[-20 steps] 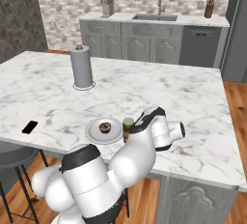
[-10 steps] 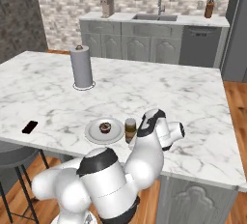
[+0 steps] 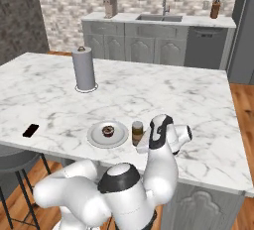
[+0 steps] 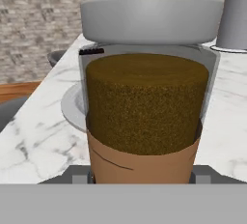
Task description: Take the cinnamon bottle from the cabinet and place it on the dining table, next to the plate with the cupcake. Then take the chocolate from the dining counter and place it on the cupcake plate.
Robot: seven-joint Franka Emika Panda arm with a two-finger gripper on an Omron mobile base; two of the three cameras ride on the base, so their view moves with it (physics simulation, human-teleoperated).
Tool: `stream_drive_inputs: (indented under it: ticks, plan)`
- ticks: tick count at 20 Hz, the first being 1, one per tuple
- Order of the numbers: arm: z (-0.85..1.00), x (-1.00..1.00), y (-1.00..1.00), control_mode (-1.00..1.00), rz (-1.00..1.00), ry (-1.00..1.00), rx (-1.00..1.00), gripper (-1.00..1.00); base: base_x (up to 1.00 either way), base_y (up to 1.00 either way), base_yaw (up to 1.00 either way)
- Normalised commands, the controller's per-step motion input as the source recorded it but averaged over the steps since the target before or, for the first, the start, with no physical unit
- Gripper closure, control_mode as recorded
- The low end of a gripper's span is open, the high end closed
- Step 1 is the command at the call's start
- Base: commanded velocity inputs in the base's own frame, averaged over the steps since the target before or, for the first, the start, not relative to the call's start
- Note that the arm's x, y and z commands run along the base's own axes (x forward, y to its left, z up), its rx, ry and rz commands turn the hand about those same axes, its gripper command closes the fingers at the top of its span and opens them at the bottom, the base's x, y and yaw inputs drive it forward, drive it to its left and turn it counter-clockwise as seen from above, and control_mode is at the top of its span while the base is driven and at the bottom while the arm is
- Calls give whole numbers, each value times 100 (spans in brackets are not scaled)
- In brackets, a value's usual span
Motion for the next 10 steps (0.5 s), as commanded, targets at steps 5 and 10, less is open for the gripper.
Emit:
stream_drive_inputs:
  ticks: [5, 10]
  plan:
    - [-14, 19, -2, -100, 0, 0, 0, 100, 0, 0, 0]
    - [-15, 17, 0, -100, 0, 0, 0, 100, 0, 0, 0]
